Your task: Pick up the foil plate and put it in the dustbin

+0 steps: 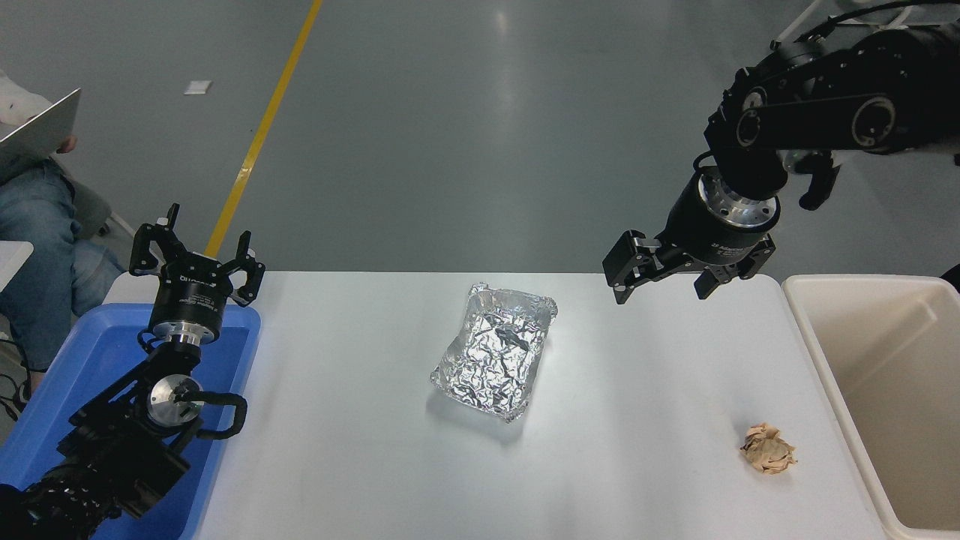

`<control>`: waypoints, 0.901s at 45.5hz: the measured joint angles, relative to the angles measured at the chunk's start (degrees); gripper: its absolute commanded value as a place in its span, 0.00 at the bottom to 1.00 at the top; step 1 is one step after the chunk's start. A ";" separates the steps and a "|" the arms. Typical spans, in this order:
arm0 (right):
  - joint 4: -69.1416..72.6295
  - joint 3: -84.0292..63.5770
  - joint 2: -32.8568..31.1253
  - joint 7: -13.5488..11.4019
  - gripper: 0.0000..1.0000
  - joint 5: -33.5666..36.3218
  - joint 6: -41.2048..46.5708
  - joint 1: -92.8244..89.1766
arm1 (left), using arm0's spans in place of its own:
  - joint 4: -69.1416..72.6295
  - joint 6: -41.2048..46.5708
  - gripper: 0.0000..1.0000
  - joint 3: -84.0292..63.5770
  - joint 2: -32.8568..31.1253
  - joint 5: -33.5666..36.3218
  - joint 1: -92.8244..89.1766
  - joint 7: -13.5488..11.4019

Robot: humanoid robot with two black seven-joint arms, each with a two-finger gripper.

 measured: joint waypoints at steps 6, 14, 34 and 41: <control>-1.74 1.41 -0.02 0.02 1.00 0.00 -0.03 -1.05 | 0.00 -0.01 0.99 0.00 0.00 -0.01 0.00 0.00; -4.94 3.08 0.65 0.03 1.00 -0.05 -1.27 -5.12 | -0.03 -0.01 0.99 0.00 0.00 -0.01 0.00 0.00; -17.37 12.71 3.63 -0.02 1.00 -0.05 -15.06 -26.25 | -0.02 -0.01 0.99 -0.01 0.01 -0.01 0.00 0.00; -23.65 18.58 4.01 0.02 1.00 -0.05 -17.68 -34.90 | -0.02 -0.02 0.99 -0.01 0.03 0.00 0.00 0.00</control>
